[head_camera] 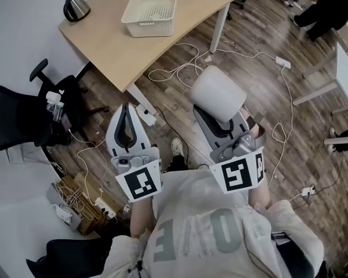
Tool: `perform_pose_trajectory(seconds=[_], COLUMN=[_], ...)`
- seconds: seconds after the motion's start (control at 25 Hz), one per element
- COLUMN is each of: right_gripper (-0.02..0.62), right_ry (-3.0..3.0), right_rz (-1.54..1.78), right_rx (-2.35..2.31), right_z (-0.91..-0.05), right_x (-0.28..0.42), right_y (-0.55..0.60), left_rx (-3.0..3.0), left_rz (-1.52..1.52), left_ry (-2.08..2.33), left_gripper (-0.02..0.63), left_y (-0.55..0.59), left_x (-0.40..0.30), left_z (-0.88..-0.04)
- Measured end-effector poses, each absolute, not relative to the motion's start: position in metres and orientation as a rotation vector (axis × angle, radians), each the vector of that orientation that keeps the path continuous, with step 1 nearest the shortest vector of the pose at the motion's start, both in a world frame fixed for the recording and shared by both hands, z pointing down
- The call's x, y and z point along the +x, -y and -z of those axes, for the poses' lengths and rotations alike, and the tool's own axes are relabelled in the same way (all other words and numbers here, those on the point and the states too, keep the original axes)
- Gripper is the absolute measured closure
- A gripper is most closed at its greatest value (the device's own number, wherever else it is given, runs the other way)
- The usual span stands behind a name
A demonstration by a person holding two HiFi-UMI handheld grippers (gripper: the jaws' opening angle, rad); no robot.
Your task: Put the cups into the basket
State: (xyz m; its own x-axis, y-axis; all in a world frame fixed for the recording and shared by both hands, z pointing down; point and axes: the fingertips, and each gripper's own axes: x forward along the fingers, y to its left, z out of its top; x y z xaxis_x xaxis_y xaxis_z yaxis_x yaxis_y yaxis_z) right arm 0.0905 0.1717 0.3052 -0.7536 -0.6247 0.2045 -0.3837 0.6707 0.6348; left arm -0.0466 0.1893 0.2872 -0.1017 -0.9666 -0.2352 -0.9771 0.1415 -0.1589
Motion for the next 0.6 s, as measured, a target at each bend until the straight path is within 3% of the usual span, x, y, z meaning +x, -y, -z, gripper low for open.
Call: perform_pose_trajectory(seconds=[0.32, 0.6], right_gripper=[0.558, 0.558], right_ry=[2.399, 2.371], right_rz=[0.863, 0.817], right_rx=[0.849, 0.832], right_z=[-0.294, -0.306], right_x=[0.008, -0.019], right_y=[-0.078, -0.043], left_rx=[-1.970, -1.997], left_rz=[-0.037, -0.042], left_ry=[-2.078, -2.090], left_gripper=[0.597, 0.597], left_y=[-0.093, -0.051], left_x=[-0.116, -0.147], left_z=[-0.288, -0.293])
